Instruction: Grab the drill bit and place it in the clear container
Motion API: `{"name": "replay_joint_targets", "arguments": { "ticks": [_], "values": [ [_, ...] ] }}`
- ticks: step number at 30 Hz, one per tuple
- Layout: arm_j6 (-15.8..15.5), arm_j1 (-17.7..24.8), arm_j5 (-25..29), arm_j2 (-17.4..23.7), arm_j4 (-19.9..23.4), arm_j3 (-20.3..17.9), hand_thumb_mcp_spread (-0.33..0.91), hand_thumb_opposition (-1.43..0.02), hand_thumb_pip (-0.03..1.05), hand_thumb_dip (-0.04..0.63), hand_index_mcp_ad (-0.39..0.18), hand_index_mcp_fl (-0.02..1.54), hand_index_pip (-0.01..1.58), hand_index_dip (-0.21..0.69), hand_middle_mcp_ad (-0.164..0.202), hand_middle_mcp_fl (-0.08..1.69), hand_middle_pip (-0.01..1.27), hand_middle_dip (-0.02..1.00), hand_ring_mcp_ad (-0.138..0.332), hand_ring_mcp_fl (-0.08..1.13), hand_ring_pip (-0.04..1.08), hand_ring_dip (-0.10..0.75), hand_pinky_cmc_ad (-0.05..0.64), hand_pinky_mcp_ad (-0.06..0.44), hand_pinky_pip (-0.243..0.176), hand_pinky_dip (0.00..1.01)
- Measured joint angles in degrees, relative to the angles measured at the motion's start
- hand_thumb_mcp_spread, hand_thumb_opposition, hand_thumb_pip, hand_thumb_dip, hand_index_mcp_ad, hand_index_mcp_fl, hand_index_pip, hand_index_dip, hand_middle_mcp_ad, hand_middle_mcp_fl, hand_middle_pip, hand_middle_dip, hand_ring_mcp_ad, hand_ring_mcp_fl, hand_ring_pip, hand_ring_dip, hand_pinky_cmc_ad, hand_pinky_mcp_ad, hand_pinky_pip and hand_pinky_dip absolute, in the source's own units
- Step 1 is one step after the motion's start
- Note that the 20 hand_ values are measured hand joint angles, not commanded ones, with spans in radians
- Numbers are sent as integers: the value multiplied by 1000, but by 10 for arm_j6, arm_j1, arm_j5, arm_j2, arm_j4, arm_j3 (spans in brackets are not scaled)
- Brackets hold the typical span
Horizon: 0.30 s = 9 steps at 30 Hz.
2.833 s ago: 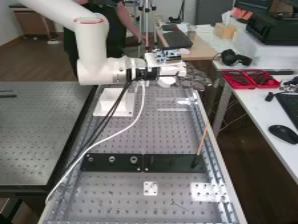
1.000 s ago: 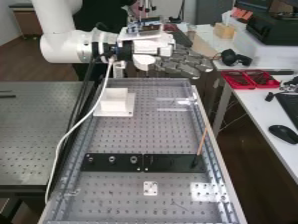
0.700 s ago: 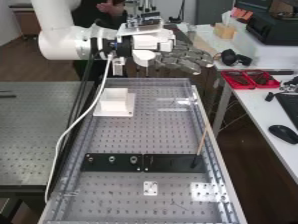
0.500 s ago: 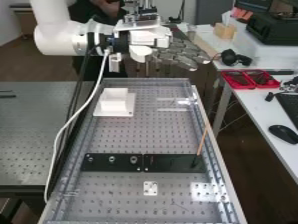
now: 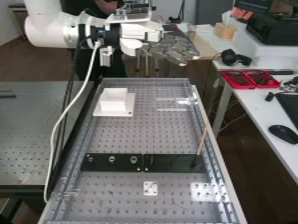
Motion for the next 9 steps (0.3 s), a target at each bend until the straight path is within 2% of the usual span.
{"name": "replay_joint_targets", "arguments": {
  "ticks": [9],
  "values": [
    [5,2,5,6,-4,-9,143,-620,269,12,24,103,70,412,84,94,141,176,213,14,113,45,291,154,-122,382]
  ]
}}
